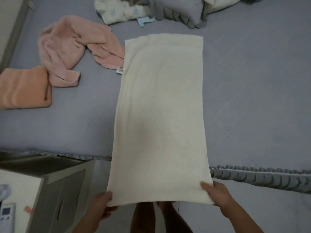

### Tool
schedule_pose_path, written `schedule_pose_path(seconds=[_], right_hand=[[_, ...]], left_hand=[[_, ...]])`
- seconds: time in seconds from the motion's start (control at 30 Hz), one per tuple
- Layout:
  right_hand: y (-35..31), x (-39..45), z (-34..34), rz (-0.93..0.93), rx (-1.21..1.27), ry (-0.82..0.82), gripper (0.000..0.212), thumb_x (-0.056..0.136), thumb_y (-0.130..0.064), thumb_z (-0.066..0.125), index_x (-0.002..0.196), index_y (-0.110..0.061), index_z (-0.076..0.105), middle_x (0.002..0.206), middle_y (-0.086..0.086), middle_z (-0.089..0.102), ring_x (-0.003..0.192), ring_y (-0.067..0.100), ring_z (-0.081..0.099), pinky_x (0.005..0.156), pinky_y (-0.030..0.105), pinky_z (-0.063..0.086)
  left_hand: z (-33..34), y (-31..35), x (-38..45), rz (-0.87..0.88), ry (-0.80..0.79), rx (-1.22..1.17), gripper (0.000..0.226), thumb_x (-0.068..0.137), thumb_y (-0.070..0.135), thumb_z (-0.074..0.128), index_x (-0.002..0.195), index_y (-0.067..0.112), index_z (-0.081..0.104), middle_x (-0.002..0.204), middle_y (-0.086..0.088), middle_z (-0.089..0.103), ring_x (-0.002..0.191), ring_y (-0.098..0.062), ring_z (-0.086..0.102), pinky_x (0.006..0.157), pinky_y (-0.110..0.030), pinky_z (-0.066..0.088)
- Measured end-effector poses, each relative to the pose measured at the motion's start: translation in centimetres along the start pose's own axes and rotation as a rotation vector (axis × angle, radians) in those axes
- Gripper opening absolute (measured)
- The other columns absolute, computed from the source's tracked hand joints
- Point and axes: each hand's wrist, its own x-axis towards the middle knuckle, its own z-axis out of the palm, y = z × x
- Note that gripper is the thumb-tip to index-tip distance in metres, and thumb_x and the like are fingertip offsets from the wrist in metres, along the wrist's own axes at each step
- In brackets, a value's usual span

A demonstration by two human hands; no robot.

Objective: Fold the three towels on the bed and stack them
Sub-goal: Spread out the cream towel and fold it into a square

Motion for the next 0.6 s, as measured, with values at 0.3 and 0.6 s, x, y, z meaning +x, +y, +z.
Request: schedule_pose_path(seconds=[0.3,0.6], right_hand=[[-14.9,-2.0,-1.4,-0.294,0.445,0.053,0.031,0.09,-0.018,0.065,0.121,-0.015,0.061,0.107,0.006,0.065,0.095,0.024,0.064,0.078,0.042,0.057],[-28.8,2.9,-2.0,-0.315,0.498,0.027,0.019,0.095,-0.028,0.05,0.104,-0.016,0.062,0.087,0.007,0.07,0.061,0.019,0.062,0.063,0.031,0.052]], left_hand=[[0.3,13.5,-1.4,0.395,-0.098,-0.192,0.012,0.093,0.012,0.055,0.081,0.012,0.06,0.057,-0.005,0.057,0.045,-0.013,0.049,0.047,-0.022,0.037],[3.4,32.1,0.8,0.615,-0.248,-0.317,0.017,0.093,0.028,0.056,0.107,0.031,0.064,0.084,-0.001,0.068,0.056,-0.009,0.061,0.051,-0.022,0.043]])
